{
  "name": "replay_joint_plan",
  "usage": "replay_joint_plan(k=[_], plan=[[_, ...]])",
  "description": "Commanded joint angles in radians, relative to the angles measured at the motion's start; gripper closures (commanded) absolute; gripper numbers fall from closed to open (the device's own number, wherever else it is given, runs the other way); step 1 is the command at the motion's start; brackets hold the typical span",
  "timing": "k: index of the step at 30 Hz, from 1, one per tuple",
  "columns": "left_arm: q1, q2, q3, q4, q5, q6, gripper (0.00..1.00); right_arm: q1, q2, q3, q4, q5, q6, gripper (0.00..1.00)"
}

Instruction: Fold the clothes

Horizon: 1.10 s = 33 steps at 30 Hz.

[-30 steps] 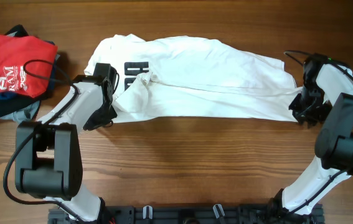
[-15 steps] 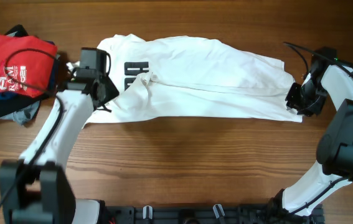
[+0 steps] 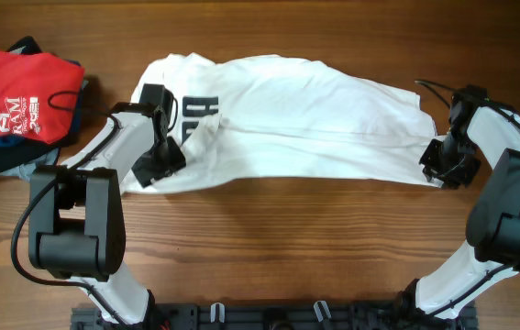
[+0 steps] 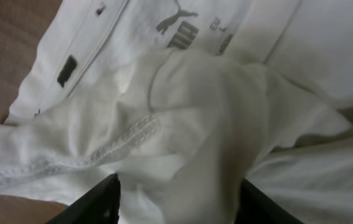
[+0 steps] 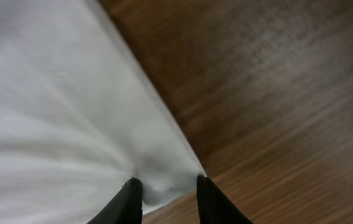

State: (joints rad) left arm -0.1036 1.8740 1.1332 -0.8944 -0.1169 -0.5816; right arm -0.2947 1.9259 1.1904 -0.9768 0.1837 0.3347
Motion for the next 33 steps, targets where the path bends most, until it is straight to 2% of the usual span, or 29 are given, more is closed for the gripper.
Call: replay_joint_plan(k=[1, 5, 8, 12, 13, 14, 15, 17, 18, 23, 27, 30, 33], plan=[[0.001, 0.047, -0.036, -0.140, -0.033, 0.002, 0.44, -0.025, 0.004, -0.014, -0.011, 0.086, 0.065, 0.73], [0.001, 0.029, -0.036, -0.199, -0.085, 0.001, 0.45, -0.072, 0.004, -0.014, -0.037, 0.086, 0.093, 0.76], [0.001, -0.013, -0.035, -0.170, -0.109, -0.003, 0.44, -0.096, -0.005, -0.014, -0.011, 0.036, 0.078, 0.76], [0.001, -0.154, 0.017, -0.102, -0.113, -0.002, 0.35, -0.095, -0.087, 0.018, 0.027, -0.044, -0.005, 0.75], [0.001, -0.209, 0.042, -0.064, -0.111, -0.002, 0.26, -0.095, -0.125, 0.041, 0.038, -0.070, -0.048, 0.73], [0.001, -0.257, 0.061, -0.002, -0.108, 0.000, 0.11, -0.095, -0.157, 0.055, 0.055, -0.105, -0.085, 0.70], [0.001, -0.301, 0.069, 0.093, -0.083, 0.035, 0.06, -0.095, -0.192, 0.065, 0.083, -0.172, -0.130, 0.67], [0.004, -0.344, 0.085, 0.301, 0.034, 0.133, 0.03, -0.095, -0.260, 0.068, 0.155, -0.358, -0.230, 0.61], [0.008, -0.340, 0.106, 0.338, 0.058, 0.134, 0.05, -0.095, -0.277, 0.068, 0.171, -0.412, -0.248, 0.60], [0.087, -0.145, 0.354, 0.337, 0.174, 0.160, 0.10, -0.095, -0.293, 0.068, 0.166, -0.451, -0.257, 0.57], [0.120, 0.175, 0.687, 0.223, 0.218, 0.187, 0.13, -0.095, -0.293, 0.068, 0.125, -0.451, -0.257, 0.57], [0.119, 0.349, 0.790, 0.210, 0.265, 0.211, 0.14, -0.095, -0.293, 0.068, 0.092, -0.451, -0.257, 0.57], [0.117, 0.458, 0.791, 0.194, 0.304, 0.212, 0.16, -0.095, -0.293, 0.068, 0.073, -0.451, -0.254, 0.57]])
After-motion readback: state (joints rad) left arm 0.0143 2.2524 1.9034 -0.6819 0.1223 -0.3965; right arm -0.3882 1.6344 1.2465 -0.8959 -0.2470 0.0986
